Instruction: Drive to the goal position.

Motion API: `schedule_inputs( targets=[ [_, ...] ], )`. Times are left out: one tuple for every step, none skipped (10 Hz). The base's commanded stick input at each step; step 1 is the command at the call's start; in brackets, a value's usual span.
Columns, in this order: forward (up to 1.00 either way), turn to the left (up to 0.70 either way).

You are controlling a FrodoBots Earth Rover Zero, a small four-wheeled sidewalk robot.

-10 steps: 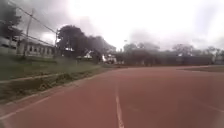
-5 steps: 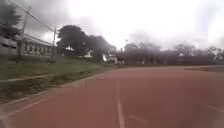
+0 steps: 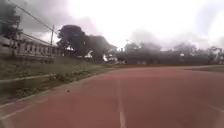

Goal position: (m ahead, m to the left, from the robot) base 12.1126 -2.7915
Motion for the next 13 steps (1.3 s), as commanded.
schedule_inputs(
  targets=[
    [0.7, 0.01],
    [0.7, 0.01],
    [0.7, 0.01],
    [0.7, 0.01],
    [0.7, 0.01],
    [0.7, 0.01],
    [0.7, 0.01],
    [0.7, 0.01],
    [0.7, 0.01],
    [0.7, 0.01],
    [0.7, -0.34],
    [0.7, -0.34],
    [0.7, -0.33]
  ],
)
